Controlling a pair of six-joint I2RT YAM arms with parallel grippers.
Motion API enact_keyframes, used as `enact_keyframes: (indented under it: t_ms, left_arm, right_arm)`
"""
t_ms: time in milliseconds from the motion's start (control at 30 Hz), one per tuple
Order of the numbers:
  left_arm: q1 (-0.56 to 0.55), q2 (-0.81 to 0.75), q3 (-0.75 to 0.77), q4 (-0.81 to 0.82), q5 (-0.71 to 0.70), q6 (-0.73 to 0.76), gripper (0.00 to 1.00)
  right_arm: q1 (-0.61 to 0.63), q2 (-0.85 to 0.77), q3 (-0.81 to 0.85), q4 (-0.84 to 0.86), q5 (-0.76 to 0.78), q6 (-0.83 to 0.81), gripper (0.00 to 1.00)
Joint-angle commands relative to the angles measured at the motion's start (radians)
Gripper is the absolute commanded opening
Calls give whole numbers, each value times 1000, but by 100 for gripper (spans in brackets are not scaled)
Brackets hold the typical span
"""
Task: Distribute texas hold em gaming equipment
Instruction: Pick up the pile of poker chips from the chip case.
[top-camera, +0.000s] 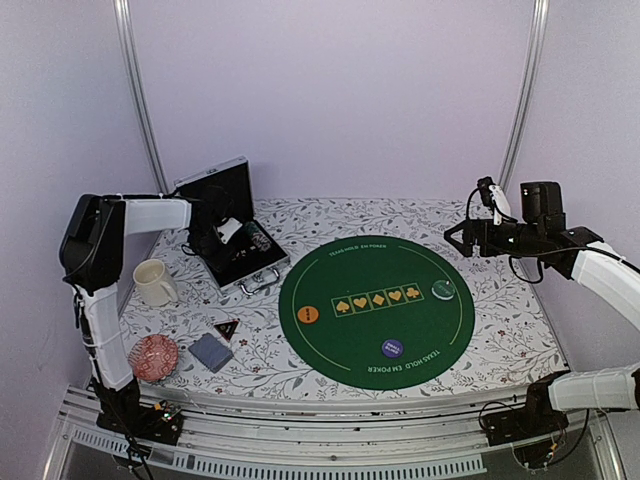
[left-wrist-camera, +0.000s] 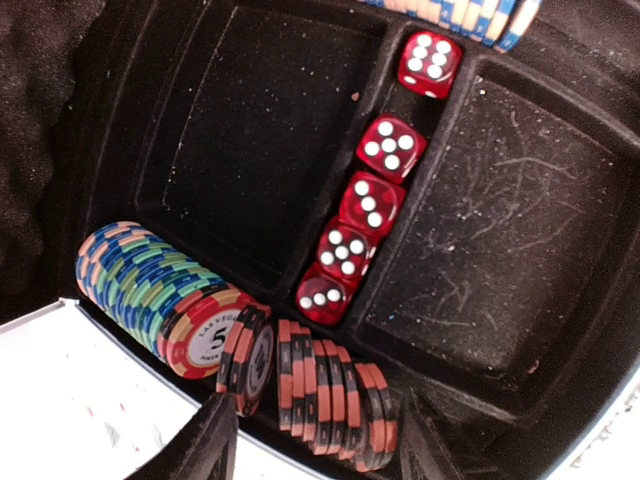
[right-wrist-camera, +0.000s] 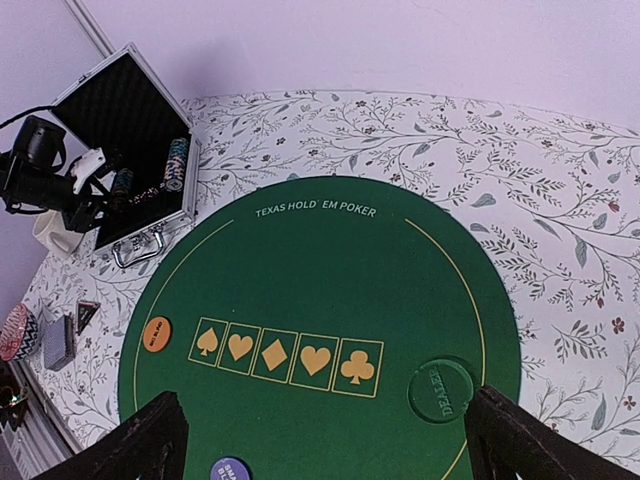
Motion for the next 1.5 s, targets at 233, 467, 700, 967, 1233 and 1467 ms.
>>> enact_keyframes:
  t_ms: [233,467,700,967,1233,1467]
  left_arm:
    - [4,9,24,-20,3,1,57]
    - [3,-28,12,-3,8,3,56]
    - [0,-28,11,-11,-31,-4,56]
    - [-2,-60,-8,7,-44,4,58]
    - [14,-49,-12,18,-17,12,61]
    - [39,33,16,-6,18,0,58]
  right_arm:
    - [6,-1,30,-11,-17,-1,99]
    - [6,3,29,-11,-27,1,99]
    - [7,-4,27,-17,-27,-1,99]
    - [7,3,25,-14,-36,-1,99]
    - [7,-2,20,-21,-38,-1,99]
    - [6,-3,22,-23,-39,-1,99]
